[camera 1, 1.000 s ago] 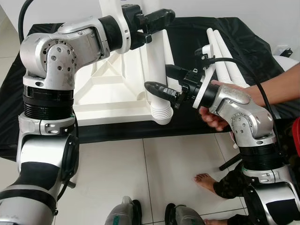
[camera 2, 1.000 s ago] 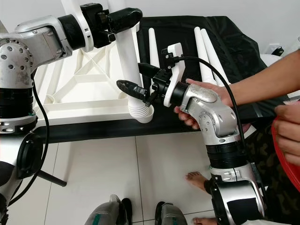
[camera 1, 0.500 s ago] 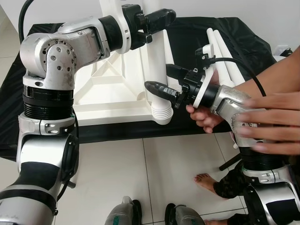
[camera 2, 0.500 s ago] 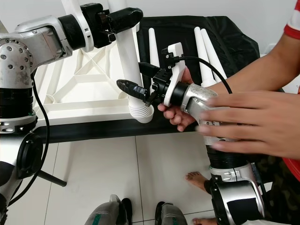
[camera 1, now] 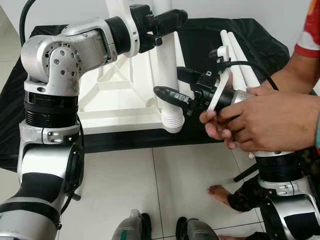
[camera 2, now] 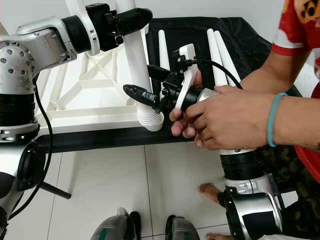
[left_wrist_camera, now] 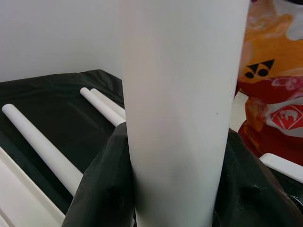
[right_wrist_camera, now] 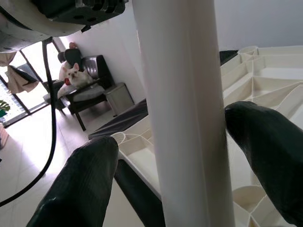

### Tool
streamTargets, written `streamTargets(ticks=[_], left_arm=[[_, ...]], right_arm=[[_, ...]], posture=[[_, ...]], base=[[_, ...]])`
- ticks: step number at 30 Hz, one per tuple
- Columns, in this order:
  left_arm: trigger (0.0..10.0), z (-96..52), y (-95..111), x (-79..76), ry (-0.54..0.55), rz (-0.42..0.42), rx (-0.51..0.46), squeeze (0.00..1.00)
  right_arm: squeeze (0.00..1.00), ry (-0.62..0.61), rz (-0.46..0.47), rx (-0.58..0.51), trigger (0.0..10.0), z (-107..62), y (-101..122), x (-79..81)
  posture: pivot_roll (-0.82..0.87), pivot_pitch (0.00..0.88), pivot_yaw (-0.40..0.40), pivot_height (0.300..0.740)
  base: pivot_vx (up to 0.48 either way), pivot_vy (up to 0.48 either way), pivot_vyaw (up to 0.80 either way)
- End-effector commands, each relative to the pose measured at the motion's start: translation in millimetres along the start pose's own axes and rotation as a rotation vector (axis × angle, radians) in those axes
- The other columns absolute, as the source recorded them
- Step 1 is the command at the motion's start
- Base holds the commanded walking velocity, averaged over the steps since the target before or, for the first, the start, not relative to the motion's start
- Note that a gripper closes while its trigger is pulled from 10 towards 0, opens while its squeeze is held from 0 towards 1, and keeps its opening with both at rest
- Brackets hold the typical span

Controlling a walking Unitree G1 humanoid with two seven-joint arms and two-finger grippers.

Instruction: Building children table

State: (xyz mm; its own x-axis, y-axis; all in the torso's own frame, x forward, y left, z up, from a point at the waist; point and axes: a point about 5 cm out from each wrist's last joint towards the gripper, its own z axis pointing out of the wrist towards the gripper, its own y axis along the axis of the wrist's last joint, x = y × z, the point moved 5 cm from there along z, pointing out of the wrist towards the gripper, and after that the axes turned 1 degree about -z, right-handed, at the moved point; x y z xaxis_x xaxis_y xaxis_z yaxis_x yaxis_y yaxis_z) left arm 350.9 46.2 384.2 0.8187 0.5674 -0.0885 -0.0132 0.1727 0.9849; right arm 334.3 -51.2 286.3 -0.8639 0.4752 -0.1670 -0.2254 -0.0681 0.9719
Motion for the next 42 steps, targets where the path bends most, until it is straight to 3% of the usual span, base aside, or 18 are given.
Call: streamTargets(ticks=[1,42], left_arm=[[10.0,-1.8,3.7,-15.2,-0.117,0.026,-0.003,0.00],[10.0,-1.9,4.4,-19.8,-0.137,0.035,0.000,0.00]], right_arm=[[0.00,-0.003,0.019,0.013,10.0,-1.6,-4.5,-0.2],[0.00,0.003,0.012,0.004,10.0,-0.8,-4.9,1.8]], posture=[[-0.04,0.132,0.001,0.740],[-0.03,0.110,0.006,0.740]], base=[[0.000,0.000,0.00],[0.000,0.000,0.00]])
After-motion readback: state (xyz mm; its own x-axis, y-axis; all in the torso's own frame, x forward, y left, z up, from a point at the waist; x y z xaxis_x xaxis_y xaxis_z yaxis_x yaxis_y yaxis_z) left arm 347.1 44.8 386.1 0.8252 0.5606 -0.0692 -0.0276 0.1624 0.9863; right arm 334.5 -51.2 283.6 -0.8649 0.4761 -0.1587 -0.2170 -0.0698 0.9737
